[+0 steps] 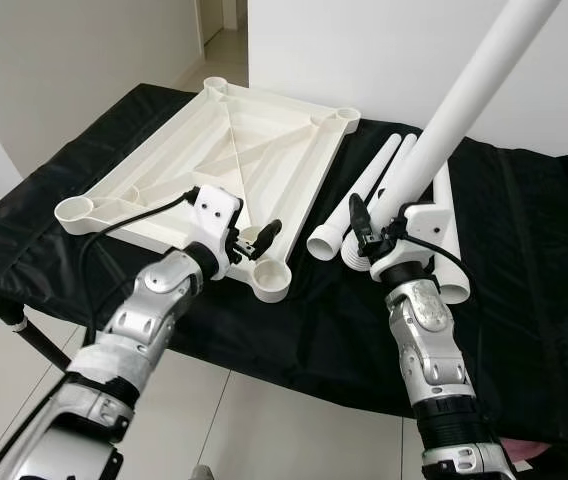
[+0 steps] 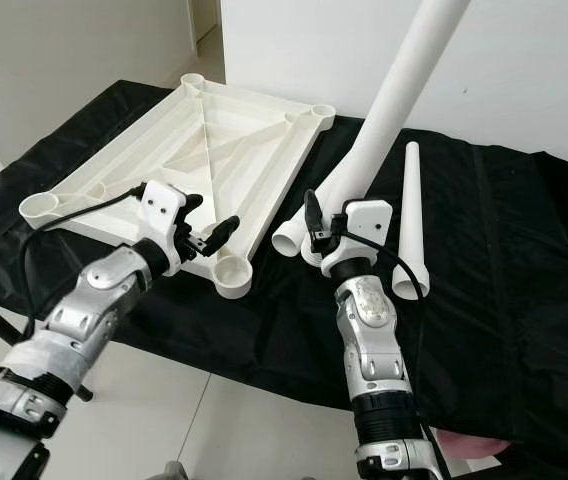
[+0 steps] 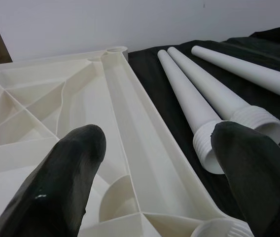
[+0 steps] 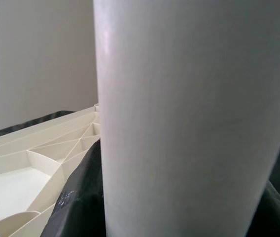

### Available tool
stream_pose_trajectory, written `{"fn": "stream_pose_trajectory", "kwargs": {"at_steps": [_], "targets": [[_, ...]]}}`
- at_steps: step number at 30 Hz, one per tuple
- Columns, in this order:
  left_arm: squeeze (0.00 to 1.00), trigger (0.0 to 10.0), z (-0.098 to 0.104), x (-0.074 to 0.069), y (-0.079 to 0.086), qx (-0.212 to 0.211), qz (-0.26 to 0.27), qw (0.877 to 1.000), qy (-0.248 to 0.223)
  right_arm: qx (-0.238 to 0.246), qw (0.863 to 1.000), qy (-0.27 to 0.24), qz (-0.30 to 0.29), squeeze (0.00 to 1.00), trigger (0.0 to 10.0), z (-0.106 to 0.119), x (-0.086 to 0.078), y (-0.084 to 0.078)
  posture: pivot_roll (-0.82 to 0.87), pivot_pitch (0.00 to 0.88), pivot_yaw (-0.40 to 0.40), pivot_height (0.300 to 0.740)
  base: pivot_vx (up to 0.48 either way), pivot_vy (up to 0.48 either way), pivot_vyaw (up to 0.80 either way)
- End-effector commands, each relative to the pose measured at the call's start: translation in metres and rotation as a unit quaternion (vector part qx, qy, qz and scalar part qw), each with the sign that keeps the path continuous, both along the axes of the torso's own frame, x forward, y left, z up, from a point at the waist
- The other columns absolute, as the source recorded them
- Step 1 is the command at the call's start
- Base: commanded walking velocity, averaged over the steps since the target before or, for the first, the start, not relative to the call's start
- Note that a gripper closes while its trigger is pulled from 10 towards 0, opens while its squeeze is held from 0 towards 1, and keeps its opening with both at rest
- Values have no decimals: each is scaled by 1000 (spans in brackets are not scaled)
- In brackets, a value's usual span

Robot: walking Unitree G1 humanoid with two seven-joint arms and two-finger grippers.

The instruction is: Building children table

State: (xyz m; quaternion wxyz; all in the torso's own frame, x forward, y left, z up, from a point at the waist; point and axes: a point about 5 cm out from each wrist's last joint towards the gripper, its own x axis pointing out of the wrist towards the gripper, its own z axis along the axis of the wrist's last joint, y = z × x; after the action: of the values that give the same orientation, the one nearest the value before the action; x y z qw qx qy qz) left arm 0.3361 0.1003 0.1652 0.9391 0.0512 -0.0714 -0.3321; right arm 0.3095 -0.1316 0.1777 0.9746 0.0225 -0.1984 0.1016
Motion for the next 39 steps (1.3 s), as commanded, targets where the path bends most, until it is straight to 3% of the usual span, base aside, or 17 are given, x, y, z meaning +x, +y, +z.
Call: {"fn": "stream_pose_trajectory", "kwargs": {"at_steps": [1,5,18,25,31,39], "targets": [[0,10000,2,2,11,-20,100,995,-19,-8,1000,-12,-11,0,10000,1,-2,2,-24,22,4,740,0,0,0],[0,10000,2,0,19,-46,135,989,-23,-26,999,-11,-31,0,10000,0,1,0,-29,13,-1,740,0,0,0],[0,10000,-1,6,38,-72,199,977,-5,-63,995,4,-71,0,10000,-8,6,-12,-26,0,19,740,0,0,0],[0,10000,-2,8,38,-67,192,979,-6,-78,994,9,-80,0,10000,-14,7,-9,-46,0,64,740,0,0,0],[0,10000,7,11,32,-71,179,981,-29,-74,991,29,-111,0,10000,-20,8,-19,-49,0,65,740,0,0,0],[0,10000,7,10,36,-76,200,976,-31,-78,990,40,-110,0,10000,-21,10,-20,-44,0,47,740,0,0,-674]]}}
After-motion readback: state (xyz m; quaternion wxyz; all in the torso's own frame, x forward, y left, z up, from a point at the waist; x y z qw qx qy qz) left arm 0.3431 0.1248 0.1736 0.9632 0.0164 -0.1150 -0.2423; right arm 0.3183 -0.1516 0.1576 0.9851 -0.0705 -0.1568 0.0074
